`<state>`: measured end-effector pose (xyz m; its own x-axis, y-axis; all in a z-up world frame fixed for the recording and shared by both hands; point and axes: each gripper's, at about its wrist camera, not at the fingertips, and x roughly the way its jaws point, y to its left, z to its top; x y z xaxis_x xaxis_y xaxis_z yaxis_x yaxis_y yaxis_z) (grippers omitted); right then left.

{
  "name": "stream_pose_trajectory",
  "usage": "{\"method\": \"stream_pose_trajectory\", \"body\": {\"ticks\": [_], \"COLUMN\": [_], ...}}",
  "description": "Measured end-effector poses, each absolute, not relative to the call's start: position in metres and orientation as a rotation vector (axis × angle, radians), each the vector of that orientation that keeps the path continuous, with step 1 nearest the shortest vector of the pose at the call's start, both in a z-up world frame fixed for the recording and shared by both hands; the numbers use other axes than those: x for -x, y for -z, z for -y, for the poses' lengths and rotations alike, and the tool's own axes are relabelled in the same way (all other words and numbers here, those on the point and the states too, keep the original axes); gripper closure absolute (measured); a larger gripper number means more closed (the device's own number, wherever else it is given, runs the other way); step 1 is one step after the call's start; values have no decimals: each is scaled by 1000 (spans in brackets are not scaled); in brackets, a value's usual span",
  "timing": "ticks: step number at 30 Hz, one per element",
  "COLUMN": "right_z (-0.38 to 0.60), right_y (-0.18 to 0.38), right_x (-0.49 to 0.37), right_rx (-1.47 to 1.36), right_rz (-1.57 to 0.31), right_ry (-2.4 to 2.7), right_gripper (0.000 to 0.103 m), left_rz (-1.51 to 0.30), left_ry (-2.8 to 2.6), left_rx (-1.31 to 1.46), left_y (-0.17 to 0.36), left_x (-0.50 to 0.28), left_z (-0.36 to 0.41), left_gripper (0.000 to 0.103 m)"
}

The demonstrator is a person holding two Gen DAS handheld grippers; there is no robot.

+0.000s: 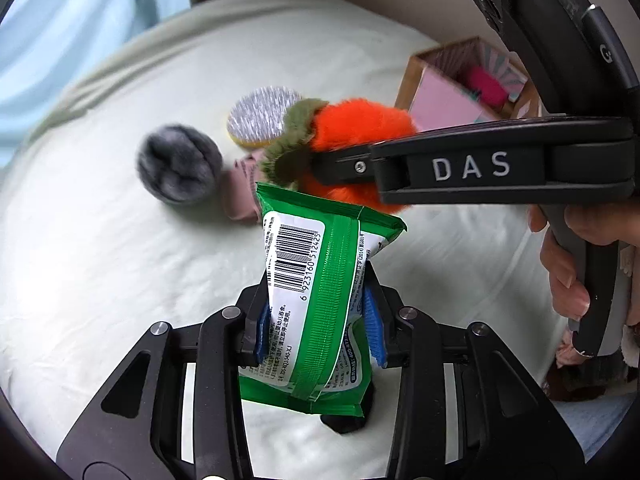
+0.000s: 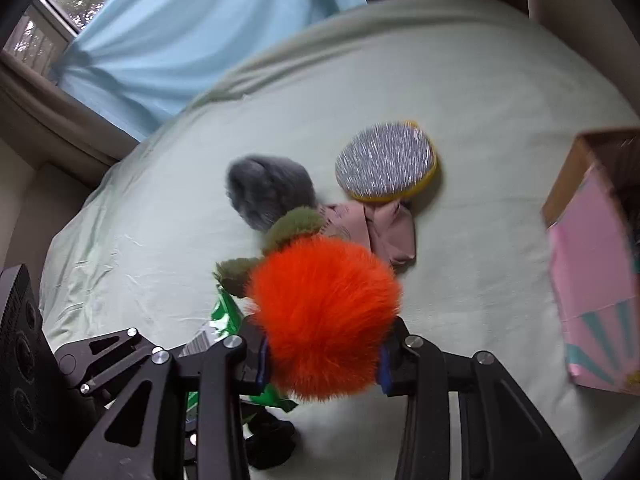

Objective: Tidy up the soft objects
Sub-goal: 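Carry the wipe pack and orange pompom with both tools over the box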

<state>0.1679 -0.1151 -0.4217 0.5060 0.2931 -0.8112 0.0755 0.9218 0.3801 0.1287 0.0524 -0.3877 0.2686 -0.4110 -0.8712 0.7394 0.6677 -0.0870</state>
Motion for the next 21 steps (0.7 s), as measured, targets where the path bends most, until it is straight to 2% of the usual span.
{"method": "stream_pose_trajectory", "body": {"ticks": [11,21], "right_z": [137,201], "right_y": [300,233], "right_x": [-119,-88], "right_rx": [-338,-339], "right_rz": [-938,-873], "right_ry": [-121,-89], "right_gripper": [67,67], "left_rz": [-973,-944], "left_ry": [700,669], "left_rx": [-231,-153], "left_y": [270,213], "left_x": [-109,-104], "left_z": [-53,18], "left_gripper": [69,69]}}
